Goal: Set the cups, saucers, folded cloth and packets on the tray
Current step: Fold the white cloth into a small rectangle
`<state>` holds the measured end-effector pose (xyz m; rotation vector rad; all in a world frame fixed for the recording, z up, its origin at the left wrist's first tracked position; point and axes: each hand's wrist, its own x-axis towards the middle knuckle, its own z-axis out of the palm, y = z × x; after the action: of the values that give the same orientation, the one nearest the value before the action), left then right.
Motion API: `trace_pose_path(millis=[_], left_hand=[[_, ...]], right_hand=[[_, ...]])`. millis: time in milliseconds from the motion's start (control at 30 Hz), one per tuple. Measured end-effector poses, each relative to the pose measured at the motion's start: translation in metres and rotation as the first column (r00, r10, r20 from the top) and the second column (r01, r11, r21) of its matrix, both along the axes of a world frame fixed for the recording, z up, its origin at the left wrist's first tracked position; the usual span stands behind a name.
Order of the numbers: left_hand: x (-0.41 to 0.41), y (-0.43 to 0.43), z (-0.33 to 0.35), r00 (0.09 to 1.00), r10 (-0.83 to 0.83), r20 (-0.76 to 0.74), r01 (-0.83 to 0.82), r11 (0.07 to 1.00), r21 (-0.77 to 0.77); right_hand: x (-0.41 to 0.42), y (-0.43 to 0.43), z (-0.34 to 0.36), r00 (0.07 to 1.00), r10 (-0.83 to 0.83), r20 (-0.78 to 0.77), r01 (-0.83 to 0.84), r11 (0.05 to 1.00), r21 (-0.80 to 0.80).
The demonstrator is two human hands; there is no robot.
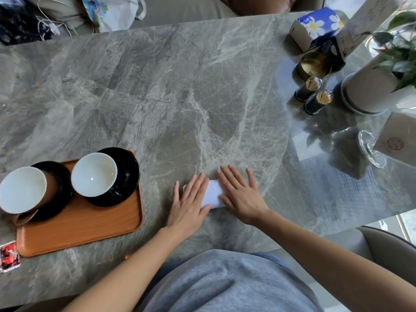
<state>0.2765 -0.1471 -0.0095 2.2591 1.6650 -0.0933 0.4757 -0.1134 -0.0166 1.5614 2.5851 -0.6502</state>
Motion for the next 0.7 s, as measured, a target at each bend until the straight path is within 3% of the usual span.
trace_pose_path(millis=[300,700], left_hand=[[-0.01,0.005,-0.012,0.988,-0.106,-0.116,0.098,0.992,-0.079],[-0.011,0.009,-0.014,0.987,-0.133,-0.094,0.117,0.98,-0.16]], right_hand=[[0.004,-0.003,-0.01,0.999,0.007,0.035,-0.007,1.0,-0.014],[0.002,0.001,-0.009,0.999,0.017,0.049,-0.014,0.998,-0.056]])
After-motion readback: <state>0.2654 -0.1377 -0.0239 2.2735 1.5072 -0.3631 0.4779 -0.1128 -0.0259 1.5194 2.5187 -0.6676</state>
